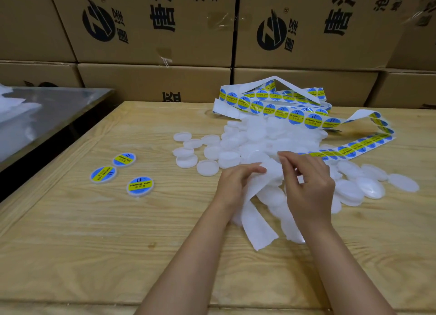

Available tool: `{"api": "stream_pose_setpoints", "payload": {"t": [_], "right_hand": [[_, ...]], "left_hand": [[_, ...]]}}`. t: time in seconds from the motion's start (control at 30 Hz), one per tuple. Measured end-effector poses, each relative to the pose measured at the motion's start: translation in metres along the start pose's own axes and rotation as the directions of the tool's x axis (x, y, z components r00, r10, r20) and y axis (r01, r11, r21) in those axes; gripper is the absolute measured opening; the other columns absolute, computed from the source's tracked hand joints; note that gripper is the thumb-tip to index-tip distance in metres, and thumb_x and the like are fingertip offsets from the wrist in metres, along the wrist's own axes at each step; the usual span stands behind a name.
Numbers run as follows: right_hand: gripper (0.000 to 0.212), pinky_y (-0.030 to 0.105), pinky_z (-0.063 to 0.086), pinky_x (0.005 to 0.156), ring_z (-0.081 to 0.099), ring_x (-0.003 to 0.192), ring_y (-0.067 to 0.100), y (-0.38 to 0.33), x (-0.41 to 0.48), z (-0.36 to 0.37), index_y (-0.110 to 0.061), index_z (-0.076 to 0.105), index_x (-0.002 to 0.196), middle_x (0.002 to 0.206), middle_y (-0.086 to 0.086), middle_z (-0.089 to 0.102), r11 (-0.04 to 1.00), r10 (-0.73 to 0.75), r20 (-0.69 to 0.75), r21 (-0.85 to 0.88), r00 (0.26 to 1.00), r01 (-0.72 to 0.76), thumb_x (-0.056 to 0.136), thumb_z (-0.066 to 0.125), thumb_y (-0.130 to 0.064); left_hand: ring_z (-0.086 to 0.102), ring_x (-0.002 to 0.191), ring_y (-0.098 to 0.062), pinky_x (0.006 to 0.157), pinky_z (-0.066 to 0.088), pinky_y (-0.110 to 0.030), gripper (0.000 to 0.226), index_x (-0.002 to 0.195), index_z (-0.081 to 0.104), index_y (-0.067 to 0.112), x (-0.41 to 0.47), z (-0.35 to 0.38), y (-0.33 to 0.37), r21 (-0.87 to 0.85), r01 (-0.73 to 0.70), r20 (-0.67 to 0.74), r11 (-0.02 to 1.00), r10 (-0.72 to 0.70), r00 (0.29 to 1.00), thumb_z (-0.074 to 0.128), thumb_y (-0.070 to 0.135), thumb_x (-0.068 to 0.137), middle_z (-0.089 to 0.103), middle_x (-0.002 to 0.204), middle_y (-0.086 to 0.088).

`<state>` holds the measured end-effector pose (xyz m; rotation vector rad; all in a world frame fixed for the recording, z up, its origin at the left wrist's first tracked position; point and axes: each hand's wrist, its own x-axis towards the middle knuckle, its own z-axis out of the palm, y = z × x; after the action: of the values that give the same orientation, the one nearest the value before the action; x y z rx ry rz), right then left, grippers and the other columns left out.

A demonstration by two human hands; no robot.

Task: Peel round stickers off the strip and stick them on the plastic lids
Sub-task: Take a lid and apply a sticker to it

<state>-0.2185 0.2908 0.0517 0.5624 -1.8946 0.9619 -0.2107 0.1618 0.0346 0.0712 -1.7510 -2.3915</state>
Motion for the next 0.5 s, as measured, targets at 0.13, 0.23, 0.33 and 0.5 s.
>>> {"api": "stream_pose_setpoints", "payload": {"t": [0.13, 0.23, 0.33, 0.5], "right_hand": [[0.016, 0.038, 0.041, 0.075, 0.06, 0.074, 0.029, -0.002, -0.002, 0.002, -0.007, 0.073, 0.091, 0.079, 0.008, 0.068, 0.993, -0.109, 0.1, 0.043, 0.989, 0.105, 0.089, 0.059, -0.015], [0.011, 0.034, 0.042, 0.079, 0.062, 0.08, 0.026, -0.004, -0.001, 0.003, -0.006, 0.072, 0.09, 0.086, 0.004, 0.07, 0.987, -0.145, 0.131, 0.093, 0.981, 0.133, 0.085, 0.063, -0.007], [0.021, 0.027, 0.044, 0.086, 0.059, 0.092, 0.011, -0.008, -0.003, 0.005, -0.018, 0.068, 0.104, 0.095, -0.008, 0.068, 0.965, 0.073, 0.187, 0.234, 0.98, -0.116, 0.086, 0.062, -0.007], [0.013, 0.012, 0.047, 0.068, 0.061, 0.075, -0.003, -0.011, -0.003, 0.012, -0.03, 0.067, 0.089, 0.077, -0.017, 0.07, 0.541, 0.502, 0.43, 0.521, 0.751, -0.66, 0.086, 0.066, -0.017]], "left_hand": [[0.053, 0.121, -0.012, 0.105, 0.036, -0.03, 0.031, 0.088, 0.07, 0.007, 0.003, -0.008, 0.008, -0.242, 0.057, 0.008, 0.969, -0.057, 0.998, 0.048, 0.029, 0.091, 0.066, 0.116, -0.003], [0.061, 0.108, -0.008, 0.103, 0.04, -0.026, 0.024, 0.107, 0.064, -0.002, 0.0, -0.011, 0.01, -0.226, -0.006, -0.017, 0.974, 0.003, 1.0, 0.054, 0.008, 0.088, 0.069, 0.106, 0.005], [0.065, 0.095, -0.008, 0.099, 0.044, -0.025, 0.019, 0.105, 0.062, -0.005, 0.0, -0.01, 0.012, -0.269, -0.023, -0.059, 0.963, 0.007, 0.998, 0.051, -0.001, 0.09, 0.068, 0.108, -0.004], [0.059, 0.114, -0.02, 0.106, 0.039, -0.032, 0.02, 0.108, 0.063, -0.004, 0.004, -0.011, 0.008, -0.245, -0.066, -0.144, 0.967, 0.031, 0.989, 0.055, 0.002, 0.09, 0.063, 0.122, -0.011]]}}
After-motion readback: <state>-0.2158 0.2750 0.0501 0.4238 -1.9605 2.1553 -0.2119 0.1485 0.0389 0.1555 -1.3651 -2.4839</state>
